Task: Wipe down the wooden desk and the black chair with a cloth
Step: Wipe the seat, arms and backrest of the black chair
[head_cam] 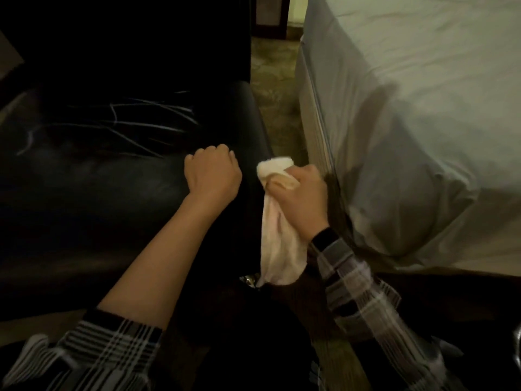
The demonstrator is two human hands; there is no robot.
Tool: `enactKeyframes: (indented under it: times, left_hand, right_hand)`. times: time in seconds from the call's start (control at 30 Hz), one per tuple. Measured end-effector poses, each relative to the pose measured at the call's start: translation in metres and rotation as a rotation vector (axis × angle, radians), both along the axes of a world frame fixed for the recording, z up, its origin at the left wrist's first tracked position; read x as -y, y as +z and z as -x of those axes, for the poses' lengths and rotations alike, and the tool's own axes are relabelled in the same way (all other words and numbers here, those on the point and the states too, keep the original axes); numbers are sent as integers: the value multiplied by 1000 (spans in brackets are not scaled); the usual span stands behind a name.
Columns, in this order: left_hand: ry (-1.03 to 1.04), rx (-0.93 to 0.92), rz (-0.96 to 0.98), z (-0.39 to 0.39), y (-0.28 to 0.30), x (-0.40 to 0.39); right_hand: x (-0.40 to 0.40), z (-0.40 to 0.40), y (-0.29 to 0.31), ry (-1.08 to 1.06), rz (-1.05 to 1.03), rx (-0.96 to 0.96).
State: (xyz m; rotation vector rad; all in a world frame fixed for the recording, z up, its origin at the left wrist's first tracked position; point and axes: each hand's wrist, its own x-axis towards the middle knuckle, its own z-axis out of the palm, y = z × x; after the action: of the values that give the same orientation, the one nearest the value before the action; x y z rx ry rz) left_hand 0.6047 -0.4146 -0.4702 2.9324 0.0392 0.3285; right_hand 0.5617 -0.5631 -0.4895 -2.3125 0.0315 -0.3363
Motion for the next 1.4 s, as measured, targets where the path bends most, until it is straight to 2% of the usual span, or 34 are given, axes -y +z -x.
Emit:
enactKeyframes:
  times: [0.13, 0.2, 0.37, 0.47, 0.57, 0.67, 0.77, 0.83, 0.93, 1.03, 1.1, 1.27, 1.4]
  left_hand:
    - [9, 52, -26, -11, 0, -3]
    - [0, 65, -8, -10, -6, -7]
    - [-45, -4, -16, -14, -4, -15]
    - [4, -72, -36, -25, 2, -14]
    - [51, 2, -8, -27, -3, -17]
    - [36, 39, 15, -22, -7, -21]
    - [17, 36, 10, -22, -7, -22]
    - [16, 29, 24, -24, -5, -21]
    - [26, 40, 34, -27, -6, -20]
    - [22, 52, 39, -26, -9, -21]
    - [7, 52, 27, -24, -10, -24]
    - [-80, 8, -63, -27, -5, -27]
    - [-96, -18, -81, -34, 1, -24]
  right_hand:
    - [-4, 47, -7, 99, -21, 41]
    - [-8, 27, -4, 101, 11, 56]
    - [-22, -39, 6, 6, -57, -31]
    - [-19, -13, 5, 51, 7, -31]
    - [-15, 16, -4, 146, 9, -1]
    - [-19, -20, -3, 150, 1, -15]
    - [-22, -80, 0, 89, -189, -63]
    - [-16, -106, -5, 110, -224, -94]
    - [-15, -92, -7, 66, -146, -75]
    - [-12, -46, -10, 86, -97, -92]
    - [-12, -43, -10, 124, -86, -82]
    - [-26, -113, -1, 83, -260, -96]
    - [-27, -136, 7, 43, -289, -113]
